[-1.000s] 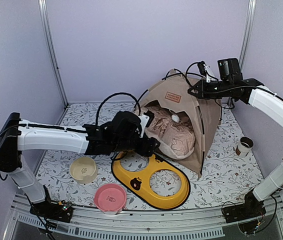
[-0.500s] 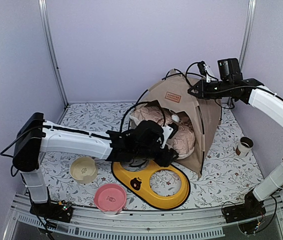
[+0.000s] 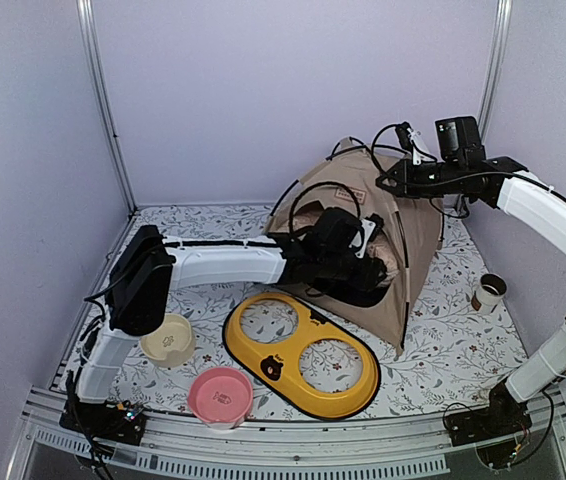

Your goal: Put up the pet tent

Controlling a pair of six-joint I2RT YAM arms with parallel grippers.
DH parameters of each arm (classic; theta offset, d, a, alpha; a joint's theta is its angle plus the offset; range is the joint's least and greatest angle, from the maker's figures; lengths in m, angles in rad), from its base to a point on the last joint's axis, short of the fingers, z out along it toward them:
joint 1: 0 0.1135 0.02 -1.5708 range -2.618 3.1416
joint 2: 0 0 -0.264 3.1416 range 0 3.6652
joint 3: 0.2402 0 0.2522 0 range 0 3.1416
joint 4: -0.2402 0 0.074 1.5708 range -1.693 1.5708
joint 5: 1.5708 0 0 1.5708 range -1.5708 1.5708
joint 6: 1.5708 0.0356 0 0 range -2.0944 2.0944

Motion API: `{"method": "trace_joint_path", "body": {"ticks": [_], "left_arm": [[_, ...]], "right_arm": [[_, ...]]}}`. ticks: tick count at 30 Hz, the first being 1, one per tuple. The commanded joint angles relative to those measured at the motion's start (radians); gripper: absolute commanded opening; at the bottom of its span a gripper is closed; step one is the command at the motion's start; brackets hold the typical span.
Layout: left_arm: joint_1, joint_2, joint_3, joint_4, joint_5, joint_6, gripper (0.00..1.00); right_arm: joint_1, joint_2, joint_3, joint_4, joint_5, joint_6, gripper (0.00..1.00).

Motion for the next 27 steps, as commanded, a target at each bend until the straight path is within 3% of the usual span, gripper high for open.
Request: {"method": "trace_joint_path", "body": {"ticks": [1, 4, 11, 14, 17, 22, 27], "left_arm": [[0.006, 0.069, 0.073, -0.048, 0.064, 0.018, 0.58], [-0.012, 0.020, -0.008, -0.022, 0.056, 0.018, 0.60], [-0.018, -0.218, -0.263, 0.044, 0.017, -0.012, 0.77], [-0.024, -0.320, -0.356, 0.053, -0.025, -0.020, 0.77], [-0.020, -0.418, -0.420, 0.052, -0.100, -0.039, 0.71], [0.006, -0.353, -0.361, 0.033, -0.098, -0.036, 0.61], [0.006, -0.126, -0.169, 0.003, -0.070, 0.003, 0.54]], "right_arm": [[0.011, 0.015, -0.035, -0.091, 0.009, -0.012, 0.00], [0.011, 0.012, -0.034, -0.092, 0.014, -0.015, 0.00], [0.010, 0.011, -0.034, -0.089, 0.016, -0.018, 0.01], [0.011, 0.012, -0.032, -0.088, 0.018, -0.017, 0.01], [0.011, 0.011, -0.032, -0.087, 0.017, -0.018, 0.01], [0.011, 0.010, -0.031, -0.088, 0.020, -0.014, 0.02], [0.011, 0.013, -0.030, -0.091, 0.019, -0.008, 0.02]]}}
